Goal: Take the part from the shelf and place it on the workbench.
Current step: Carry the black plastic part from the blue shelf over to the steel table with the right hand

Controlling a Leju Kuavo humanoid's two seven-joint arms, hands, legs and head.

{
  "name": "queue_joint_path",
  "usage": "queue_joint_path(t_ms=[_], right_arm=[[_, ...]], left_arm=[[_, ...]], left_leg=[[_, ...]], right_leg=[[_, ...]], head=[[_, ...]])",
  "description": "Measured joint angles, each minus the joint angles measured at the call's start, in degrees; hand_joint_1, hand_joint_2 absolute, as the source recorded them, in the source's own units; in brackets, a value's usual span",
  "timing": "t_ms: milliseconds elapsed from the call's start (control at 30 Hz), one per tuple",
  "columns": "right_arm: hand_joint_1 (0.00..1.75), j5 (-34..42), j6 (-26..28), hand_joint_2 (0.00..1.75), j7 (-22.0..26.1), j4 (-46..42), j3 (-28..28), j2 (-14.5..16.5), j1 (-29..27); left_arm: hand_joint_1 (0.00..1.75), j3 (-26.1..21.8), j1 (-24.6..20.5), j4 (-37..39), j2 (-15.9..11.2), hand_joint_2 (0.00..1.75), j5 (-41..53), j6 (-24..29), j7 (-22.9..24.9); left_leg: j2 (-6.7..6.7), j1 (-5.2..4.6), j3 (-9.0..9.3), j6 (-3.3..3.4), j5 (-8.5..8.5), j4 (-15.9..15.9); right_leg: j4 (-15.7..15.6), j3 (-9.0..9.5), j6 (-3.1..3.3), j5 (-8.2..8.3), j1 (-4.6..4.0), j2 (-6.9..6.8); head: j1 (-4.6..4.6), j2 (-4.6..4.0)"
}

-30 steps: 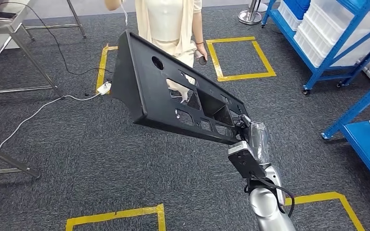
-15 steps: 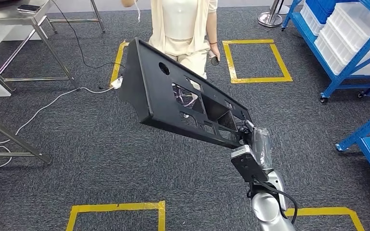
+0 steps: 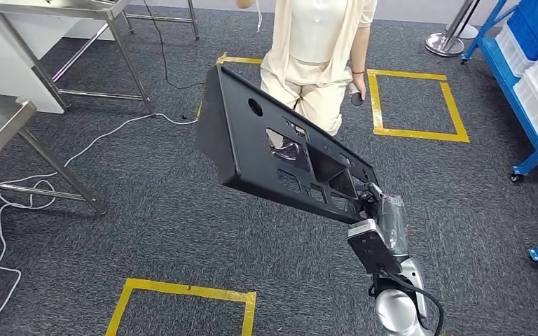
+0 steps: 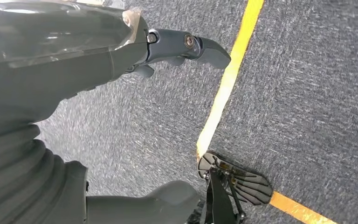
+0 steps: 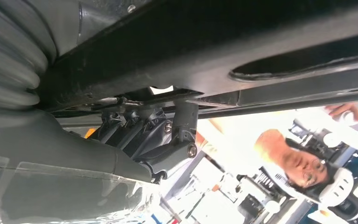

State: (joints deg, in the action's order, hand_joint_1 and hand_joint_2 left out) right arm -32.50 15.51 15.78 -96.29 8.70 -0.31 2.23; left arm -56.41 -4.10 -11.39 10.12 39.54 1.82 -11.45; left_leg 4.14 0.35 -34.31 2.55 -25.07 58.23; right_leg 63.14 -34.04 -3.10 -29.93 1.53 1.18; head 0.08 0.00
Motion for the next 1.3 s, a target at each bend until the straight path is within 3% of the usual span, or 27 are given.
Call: queue_joint_path(t_ms=[67,133,200,267,333,367,400,433,467,533,600,667,733,800,867,900,933,1000,1033,1100,1167,1233,1300], right_arm=[[1.75,0.0,0.0,1.75,0.0,-0.2,0.0,0.0,0.0],[1.75,0.0,0.0,1.75,0.0,-0.3,-0.1,0.1,-0.1],[1.75,0.0,0.0,1.75,0.0,-0.4,-0.1,0.1,0.0],[1.75,0.0,0.0,1.75,0.0,-0.6,-0.2,0.1,0.0],[1.75,0.0,0.0,1.75,0.0,-0.7,-0.2,0.1,-0.1],[1.75,0.0,0.0,1.75,0.0,-0.7,-0.2,0.1,-0.1],[1.75,0.0,0.0,1.75,0.0,-0.7,-0.2,0.1,-0.2],[1.75,0.0,0.0,1.75,0.0,-0.7,-0.2,0.1,-0.2],[1.75,0.0,0.0,1.75,0.0,-0.7,-0.2,0.1,-0.2],[1.75,0.0,0.0,1.75,0.0,-0.8,-0.2,0.1,-0.2],[1.75,0.1,0.0,1.75,0.1,-0.9,-0.2,0.1,-0.2],[1.75,0.2,0.0,1.75,0.2,-0.9,-0.2,0.1,-0.1],[1.75,0.3,0.0,1.75,0.6,-1.0,-0.3,0.0,-0.1],[1.75,0.6,0.0,1.75,0.9,-1.0,-0.3,-0.2,-0.2],[1.75,0.7,0.0,1.75,1.0,-1.0,-0.3,-0.4,-0.7],[1.75,0.7,0.0,1.75,1.0,-1.0,-0.3,-0.4,-0.9],[1.75,0.7,0.0,1.75,1.0,-1.0,-0.3,-0.4,-1.0],[1.75,0.6,0.0,1.75,1.1,-1.0,-0.3,-0.5,-1.0],[1.75,0.6,0.0,1.75,1.1,-0.9,-0.3,-0.5,-0.9],[1.75,0.5,0.0,1.75,1.1,-0.9,-0.2,-0.4,-0.7],[1.75,0.4,-0.1,1.75,1.1,-0.9,-0.2,-0.4,-0.6],[1.75,0.3,0.0,1.75,1.1,-0.9,-0.2,-0.3,-0.4],[1.75,0.3,0.0,1.75,1.2,-0.9,-0.2,-0.3,-0.4]], left_arm=[[0.00,0.0,0.0,0.0,-0.1,1.75,0.0,0.0,0.0],[0.00,0.0,0.2,0.0,-0.1,1.75,0.1,0.0,0.0],[0.00,0.0,0.2,0.0,0.0,1.75,0.1,0.0,0.0],[0.00,0.0,0.1,0.0,0.0,1.75,0.1,0.0,0.0],[0.00,0.0,0.1,0.0,0.0,1.75,0.1,0.0,0.0],[0.00,0.0,0.1,0.0,0.0,1.75,0.1,0.0,0.0],[0.00,0.0,0.1,0.0,0.0,1.75,0.1,0.0,0.0],[0.00,0.0,0.1,0.0,0.0,1.75,0.1,0.0,0.0],[0.00,0.0,0.1,0.0,0.0,1.75,0.1,0.0,0.0],[0.00,0.0,0.0,0.0,0.0,1.75,0.1,0.0,0.0],[0.00,0.0,0.0,0.0,0.0,1.75,0.1,0.0,0.0],[0.00,0.0,0.0,0.0,0.0,1.75,0.1,0.1,0.0],[0.00,0.0,0.0,0.0,0.0,1.75,0.1,0.1,-0.1],[0.00,0.0,-0.1,0.0,0.0,1.75,0.1,0.1,-0.1],[0.00,0.0,-0.1,0.0,0.0,1.75,0.1,0.1,-0.1],[0.00,0.0,0.0,0.0,0.0,1.75,0.1,0.1,-0.1],[0.00,0.0,0.0,0.0,0.1,1.75,0.1,0.1,0.0],[0.00,0.0,0.0,0.0,0.1,1.75,0.1,0.1,0.1],[0.00,0.0,0.0,0.0,0.1,1.75,0.0,0.0,0.1],[0.00,0.0,0.0,0.0,0.1,1.75,0.0,-0.3,0.0],[0.00,0.0,0.2,0.0,0.0,1.75,0.0,-0.3,-0.1],[0.00,0.0,0.3,0.0,0.1,1.75,0.1,-0.1,-0.3],[0.00,0.0,0.2,0.0,0.1,1.75,0.1,0.0,-0.4]], left_leg=[[0.84,-0.10,-0.19,-0.69,-0.03,0.2],[1.33,0.02,-0.52,-1.26,0.15,0.2],[0.04,0.26,-1.05,-1.76,-0.54,1.2],[-2.53,0.35,-3.16,-2.15,-3.46,5.9],[-3.70,0.39,-6.82,-2.37,-7.06,13.7],[-3.83,0.41,-8.10,-2.38,-7.84,16.3],[-3.90,0.40,-8.35,-2.29,-7.50,16.8],[-4.06,0.38,-7.33,-2.11,-6.14,14.9],[-4.50,0.32,-5.28,-1.82,-4.22,11.1],[-6.31,-0.11,-1.31,-1.15,-1.78,3.6],[-7.16,-0.67,-0.14,-0.54,-1.46,0.9],[-6.14,-0.70,-0.03,0.11,-0.98,0.2],[-5.18,-0.36,0.64,0.75,-0.22,-1.0],[-4.15,-0.18,1.01,1.11,0.24,-1.6],[-2.81,-0.17,0.95,1.21,0.33,-1.5],[-2.11,-0.17,0.94,1.18,0.34,-1.5],[-1.39,-0.14,0.98,1.11,0.35,-1.5],[-0.02,-0.04,1.02,0.77,0.29,-1.3],[0.59,-0.09,0.96,0.43,0.14,-1.0],[1.40,-0.16,0.54,-0.38,-0.01,-0.7],[1.96,0.12,0.11,-1.09,0.04,-0.6],[0.54,0.36,-0.69,-1.63,-1.05,1.0],[-2.31,0.39,-3.44,-2.04,-4.51,6.9]], right_leg=[[-4.6,2.16,0.12,1.76,0.22,0.90],[-4.8,2.29,0.93,2.03,-0.08,0.38],[-4.9,2.29,1.74,2.25,-0.09,-0.29],[-5.0,2.33,2.72,2.33,-0.20,-1.18],[-5.0,2.26,3.25,2.24,-0.62,-2.22],[-5.0,2.23,3.30,2.21,-0.80,-2.76],[-5.0,2.22,3.34,2.18,-0.95,-3.31],[-5.0,2.25,3.36,2.15,-1.07,-3.82],[-5.0,2.30,3.39,2.12,-1.18,-4.29],[-5.1,2.37,3.35,2.04,-1.47,-5.10],[-5.1,2.36,3.06,2.02,-1.64,-5.88],[-5.3,2.45,2.54,1.96,-1.74,-6.58],[-3.7,1.89,2.27,0.85,-1.71,-5.15],[2.7,-0.96,2.47,-2.16,-1.34,-2.55],[10.0,-4.56,2.32,-4.67,-0.96,-1.56],[11.2,-5.26,1.90,-4.71,-0.79,-1.47],[9.8,-4.72,1.28,-3.70,-0.58,-1.38],[1.7,-1.08,0.04,-0.19,0.01,-0.35],[-2.1,0.70,-0.18,1.29,0.21,0.28],[-5.6,2.24,0.26,2.47,0.20,0.93],[-5.6,2.24,1.20,2.70,0.02,0.15],[-5.8,2.32,2.09,2.90,0.12,-0.64],[-5.9,2.37,2.83,2.90,-0.03,-1.55]], head=[[-0.03,0.00],[-0.16,0.00],[-0.31,0.00],[-0.51,0.00],[-0.63,0.00],[-0.62,0.00],[-0.64,0.00],[-0.62,0.00],[-0.63,0.00],[-0.55,0.00],[-0.55,0.00],[-0.62,0.00],[-0.51,0.00],[-0.24,0.00],[-0.07,0.00],[-0.07,0.00],[-0.06,0.00],[-0.03,0.00],[-0.01,0.00],[-0.09,0.00],[-0.22,0.00],[-0.38,0.00],[-0.72,0.00]])
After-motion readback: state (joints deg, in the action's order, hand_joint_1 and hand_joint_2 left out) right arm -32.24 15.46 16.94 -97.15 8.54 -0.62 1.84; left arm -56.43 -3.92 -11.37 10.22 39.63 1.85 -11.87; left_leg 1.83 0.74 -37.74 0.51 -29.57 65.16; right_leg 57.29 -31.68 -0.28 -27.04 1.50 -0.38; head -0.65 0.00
